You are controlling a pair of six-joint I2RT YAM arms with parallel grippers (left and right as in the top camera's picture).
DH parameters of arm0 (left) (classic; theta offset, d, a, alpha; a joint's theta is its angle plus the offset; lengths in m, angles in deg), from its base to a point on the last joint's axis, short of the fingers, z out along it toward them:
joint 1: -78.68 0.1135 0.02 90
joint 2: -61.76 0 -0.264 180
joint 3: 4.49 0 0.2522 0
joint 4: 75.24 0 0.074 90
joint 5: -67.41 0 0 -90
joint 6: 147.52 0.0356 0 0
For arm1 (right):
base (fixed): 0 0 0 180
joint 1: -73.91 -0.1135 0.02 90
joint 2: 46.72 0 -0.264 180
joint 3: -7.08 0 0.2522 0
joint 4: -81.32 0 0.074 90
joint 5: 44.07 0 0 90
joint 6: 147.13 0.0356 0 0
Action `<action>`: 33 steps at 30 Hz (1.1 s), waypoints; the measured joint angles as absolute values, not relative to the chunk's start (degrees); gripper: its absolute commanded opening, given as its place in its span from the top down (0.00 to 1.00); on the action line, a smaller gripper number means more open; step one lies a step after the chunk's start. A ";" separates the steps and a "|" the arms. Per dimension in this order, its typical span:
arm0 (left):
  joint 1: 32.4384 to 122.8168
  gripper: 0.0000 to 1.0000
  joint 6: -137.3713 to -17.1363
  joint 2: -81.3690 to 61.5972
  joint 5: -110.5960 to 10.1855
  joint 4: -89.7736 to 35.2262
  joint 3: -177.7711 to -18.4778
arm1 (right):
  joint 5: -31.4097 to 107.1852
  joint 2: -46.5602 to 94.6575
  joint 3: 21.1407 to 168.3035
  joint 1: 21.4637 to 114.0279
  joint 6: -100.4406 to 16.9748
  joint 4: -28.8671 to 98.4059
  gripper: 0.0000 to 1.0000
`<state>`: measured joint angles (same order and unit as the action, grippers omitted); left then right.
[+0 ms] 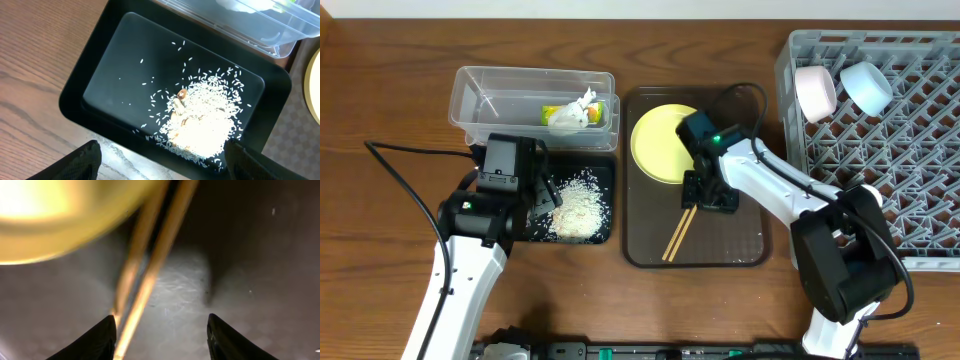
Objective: Sort waste into correct bins and load items into the dishwasher rack
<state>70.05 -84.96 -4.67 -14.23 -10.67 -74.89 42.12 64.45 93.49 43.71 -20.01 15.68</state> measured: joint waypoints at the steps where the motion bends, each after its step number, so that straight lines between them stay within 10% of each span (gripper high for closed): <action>1: 70.05 0.19 -84.96 -4.67 -14.23 -10.67 -74.89 | 42.12 64.45 93.20 43.71 -19.92 15.81 0.44; 7: 70.05 0.19 -84.96 -4.67 -14.23 -10.67 -74.89 | 42.75 64.10 90.47 43.71 -18.94 17.93 0.44; 17: 70.05 0.19 -84.96 -4.67 -14.25 -10.67 -74.89 | 44.50 63.86 90.32 45.38 -18.37 17.95 0.99; 33: 70.05 0.19 -84.94 -4.67 -14.23 -10.67 -74.89 | 44.96 49.94 93.05 61.33 -41.08 11.46 0.99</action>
